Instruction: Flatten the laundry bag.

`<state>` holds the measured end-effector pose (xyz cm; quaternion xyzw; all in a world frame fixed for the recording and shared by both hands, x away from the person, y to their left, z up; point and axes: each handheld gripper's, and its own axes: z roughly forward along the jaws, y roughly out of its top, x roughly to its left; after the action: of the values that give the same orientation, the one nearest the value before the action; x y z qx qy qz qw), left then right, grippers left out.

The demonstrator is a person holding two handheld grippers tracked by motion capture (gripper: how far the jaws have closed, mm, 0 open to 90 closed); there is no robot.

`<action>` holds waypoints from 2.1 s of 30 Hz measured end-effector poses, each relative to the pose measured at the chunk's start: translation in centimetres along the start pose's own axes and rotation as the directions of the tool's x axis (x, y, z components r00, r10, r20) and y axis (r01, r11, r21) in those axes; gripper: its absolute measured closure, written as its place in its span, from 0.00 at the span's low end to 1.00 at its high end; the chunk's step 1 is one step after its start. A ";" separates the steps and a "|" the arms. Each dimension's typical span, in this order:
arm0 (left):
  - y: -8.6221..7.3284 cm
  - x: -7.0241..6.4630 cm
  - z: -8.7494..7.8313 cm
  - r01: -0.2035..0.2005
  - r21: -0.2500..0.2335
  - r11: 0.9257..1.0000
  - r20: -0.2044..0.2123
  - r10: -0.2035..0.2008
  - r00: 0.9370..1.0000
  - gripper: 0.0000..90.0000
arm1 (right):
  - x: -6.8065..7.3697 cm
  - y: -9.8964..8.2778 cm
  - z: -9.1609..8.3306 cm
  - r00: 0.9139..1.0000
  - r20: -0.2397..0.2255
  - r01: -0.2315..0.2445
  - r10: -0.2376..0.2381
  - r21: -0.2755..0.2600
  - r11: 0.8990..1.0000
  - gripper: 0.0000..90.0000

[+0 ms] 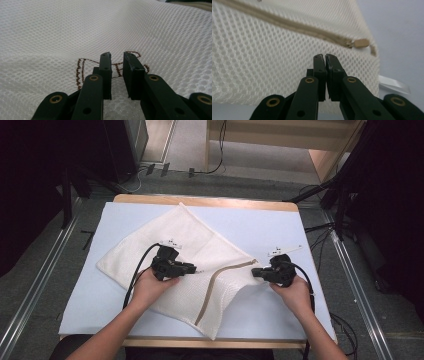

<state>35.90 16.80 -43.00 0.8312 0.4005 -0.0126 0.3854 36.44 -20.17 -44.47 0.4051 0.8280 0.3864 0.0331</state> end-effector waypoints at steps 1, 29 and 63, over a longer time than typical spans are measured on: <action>-0.1 -0.1 0.1 0.005 0.000 1.000 0.003 -0.005 1.000 0.87 | -0.1 0.3 -0.4 1.000 0.009 -0.002 0.002 -0.019 1.000 0.97; -1.6 1.6 -4.0 0.048 -0.071 0.996 -0.092 -0.055 0.994 0.72 | -3.8 7.1 8.7 0.999 0.017 0.038 -0.038 0.017 0.999 0.72; -3.5 6.9 -8.2 0.181 -0.117 0.977 -0.211 -0.202 0.956 0.64 | -10.8 2.2 2.3 0.957 0.221 -0.174 0.189 -0.088 0.981 0.99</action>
<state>35.85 28.02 -41.73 0.7650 0.5197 0.0623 0.3751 45.94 -25.50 -47.39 0.5196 0.7644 0.3666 0.1060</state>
